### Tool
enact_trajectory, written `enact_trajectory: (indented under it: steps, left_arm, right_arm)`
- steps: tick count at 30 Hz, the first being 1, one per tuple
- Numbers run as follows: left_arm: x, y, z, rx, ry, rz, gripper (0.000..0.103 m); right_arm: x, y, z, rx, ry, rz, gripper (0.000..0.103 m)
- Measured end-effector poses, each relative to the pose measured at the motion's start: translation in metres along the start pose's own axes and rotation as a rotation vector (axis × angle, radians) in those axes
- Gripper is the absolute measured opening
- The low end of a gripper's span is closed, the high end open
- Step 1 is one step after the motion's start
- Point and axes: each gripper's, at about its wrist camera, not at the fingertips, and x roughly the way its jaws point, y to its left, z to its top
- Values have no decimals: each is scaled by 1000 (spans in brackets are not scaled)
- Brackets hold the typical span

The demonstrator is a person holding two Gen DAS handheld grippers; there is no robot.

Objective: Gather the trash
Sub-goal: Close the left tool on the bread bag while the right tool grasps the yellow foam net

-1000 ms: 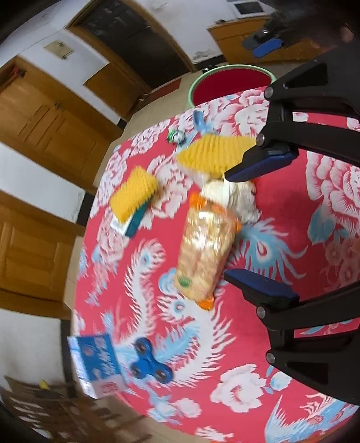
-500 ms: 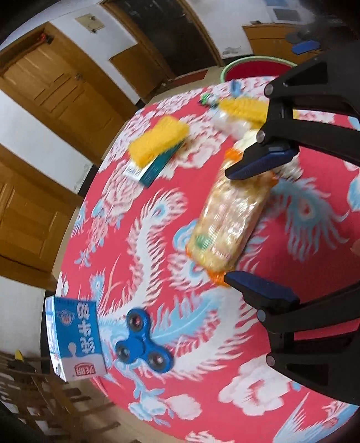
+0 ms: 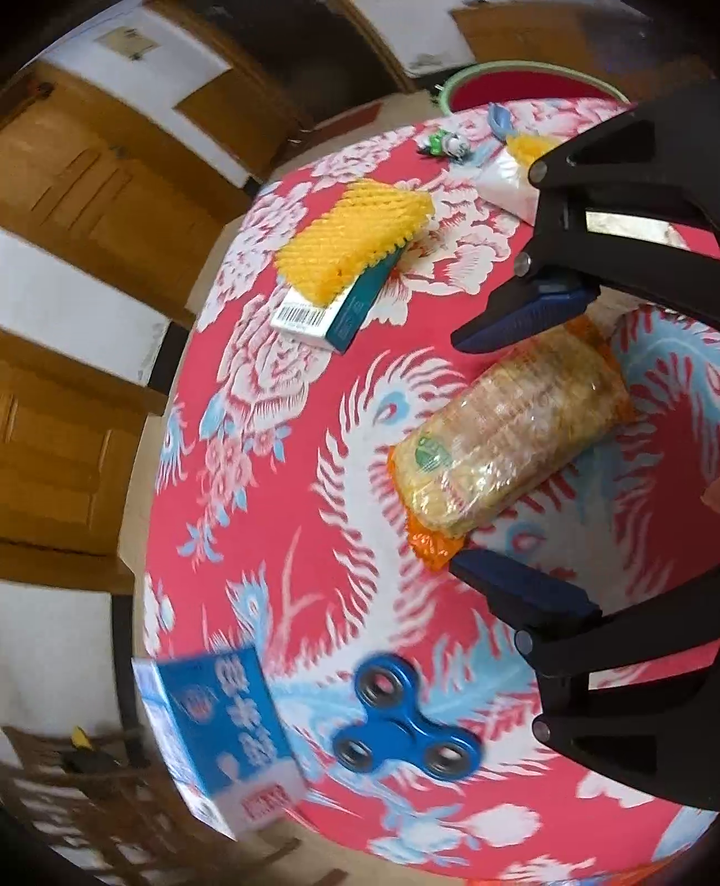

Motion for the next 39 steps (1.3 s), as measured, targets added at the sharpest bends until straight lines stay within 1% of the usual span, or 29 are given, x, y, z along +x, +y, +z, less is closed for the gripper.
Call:
enact_trajectory:
  steps: [6,7,8,9,12,17,20,24,27,30,33,35,37,38,39]
  left_arm:
    - [3,-16,-8,96,-10,52,73]
    - [2,-18,-11,120,-14,63,70]
    - [1,-18,-12,134,-18,66,64]
    - [0,-19,-13,143,-21,61,61]
    - [-4,-14,-16,158,-19,17,56]
    - [-15,1,-22,133,-6,-54,54]
    - [-30,12,-30,129,-30,-84,54]
    - [-43,24,-36,123,-52,-93,54]
    - [-49,29,-39,137,-65,-95,54]
    - [-50,31,-43,153,-59,-113,54]
    - [-50,32,-45,154,-56,-133,54]
    - [-50,31,-46,149,-56,-135,54]
    - [-50,31,-47,144,-56,-137,54]
    - [-50,31,-48,142,-55,-137,54]
    - [-51,30,-48,140,-55,-137,54]
  right_arm:
    - [8,8,-2,-10,22,-5,71]
    - [10,12,-2,-18,27,-2,71]
    - [12,15,-2,-24,32,0,71]
    - [14,19,-3,-29,37,2,71]
    - [25,34,-5,-55,63,23,71]
    - [43,64,-10,-107,121,67,71]
    - [57,76,-14,-123,164,75,71]
    - [78,91,-20,-139,217,65,71]
    - [88,100,-25,-153,242,66,71]
    - [98,108,-30,-164,275,71,71]
    - [101,115,-32,-193,278,68,70]
    - [102,117,-32,-197,285,69,63]
    - [104,117,-32,-199,296,67,43]
    - [103,117,-32,-200,301,65,39]
    - [103,116,-32,-202,303,63,30]
